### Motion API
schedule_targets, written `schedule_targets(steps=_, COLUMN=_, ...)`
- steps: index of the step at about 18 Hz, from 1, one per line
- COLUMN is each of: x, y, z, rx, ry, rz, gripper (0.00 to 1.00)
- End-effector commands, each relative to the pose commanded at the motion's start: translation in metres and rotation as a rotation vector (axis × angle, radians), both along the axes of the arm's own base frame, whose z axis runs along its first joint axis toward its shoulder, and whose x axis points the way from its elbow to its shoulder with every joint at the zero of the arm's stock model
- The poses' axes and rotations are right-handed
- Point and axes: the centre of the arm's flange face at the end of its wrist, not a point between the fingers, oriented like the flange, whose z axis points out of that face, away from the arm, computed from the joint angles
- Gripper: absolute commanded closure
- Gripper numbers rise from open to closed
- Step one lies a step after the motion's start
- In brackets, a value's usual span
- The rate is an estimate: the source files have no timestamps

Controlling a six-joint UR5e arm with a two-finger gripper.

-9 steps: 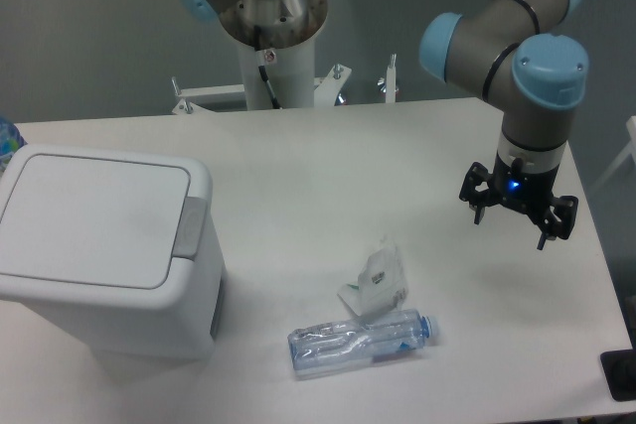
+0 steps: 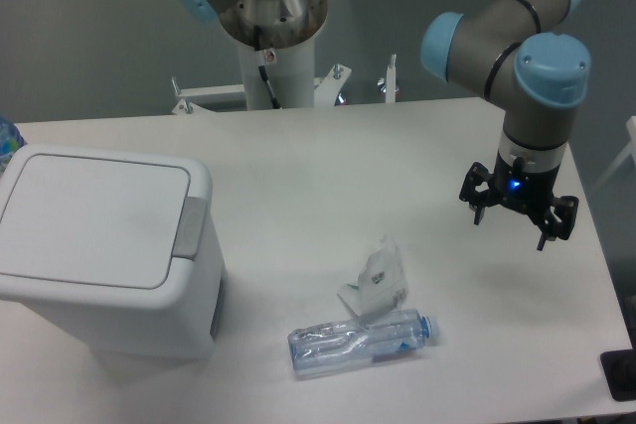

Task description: Open the trash can

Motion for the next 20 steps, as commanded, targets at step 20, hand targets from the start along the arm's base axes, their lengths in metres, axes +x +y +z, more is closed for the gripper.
schedule_targets(steps=20, x=0.118, y=0.095, z=0.153, rx=0.572, ry=-0.383, rz=0.302, gripper=0.00)
